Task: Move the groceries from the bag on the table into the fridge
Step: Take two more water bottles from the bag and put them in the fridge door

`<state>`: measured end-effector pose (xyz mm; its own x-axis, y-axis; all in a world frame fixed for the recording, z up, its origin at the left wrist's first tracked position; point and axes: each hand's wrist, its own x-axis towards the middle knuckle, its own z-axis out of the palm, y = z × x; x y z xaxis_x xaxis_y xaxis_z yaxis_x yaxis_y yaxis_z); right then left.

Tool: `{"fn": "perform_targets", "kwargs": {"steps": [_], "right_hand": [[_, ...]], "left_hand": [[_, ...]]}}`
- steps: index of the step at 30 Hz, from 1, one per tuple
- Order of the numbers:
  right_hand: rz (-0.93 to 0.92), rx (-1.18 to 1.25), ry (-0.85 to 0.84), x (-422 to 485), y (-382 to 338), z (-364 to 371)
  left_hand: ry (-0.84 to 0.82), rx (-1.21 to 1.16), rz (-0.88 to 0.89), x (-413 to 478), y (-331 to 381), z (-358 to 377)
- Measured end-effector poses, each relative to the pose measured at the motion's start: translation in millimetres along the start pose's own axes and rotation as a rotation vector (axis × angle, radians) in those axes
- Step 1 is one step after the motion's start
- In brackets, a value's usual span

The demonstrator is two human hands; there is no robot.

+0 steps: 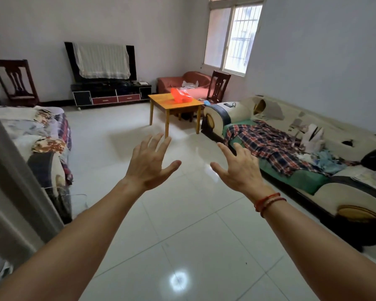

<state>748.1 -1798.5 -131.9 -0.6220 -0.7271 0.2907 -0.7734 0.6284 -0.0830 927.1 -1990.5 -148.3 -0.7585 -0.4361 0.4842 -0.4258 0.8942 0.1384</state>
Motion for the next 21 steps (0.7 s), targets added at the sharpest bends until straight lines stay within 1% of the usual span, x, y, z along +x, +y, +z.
{"fn": "perform_targets", "kwargs": {"steps": [3,7,14,21], "right_hand": [[0.013,-0.022,-0.047,52.1,-1.9,19.0],[0.018,-0.039,-0.048,116.6,-3.2,35.5],[0.060,-0.014,-0.064,213.2,10.1,67.7],[0.046,-0.007,-0.066,331.5,38.4,128.1]], "left_hand": [[-0.025,-0.019,0.004,44.0,-28.2,26.8],[-0.048,-0.023,-0.004,101.1,-56.5,52.5],[-0.073,-0.016,0.027,195.0,-87.8,99.0],[-0.105,-0.011,0.034,295.9,-115.2,171.6]]}}
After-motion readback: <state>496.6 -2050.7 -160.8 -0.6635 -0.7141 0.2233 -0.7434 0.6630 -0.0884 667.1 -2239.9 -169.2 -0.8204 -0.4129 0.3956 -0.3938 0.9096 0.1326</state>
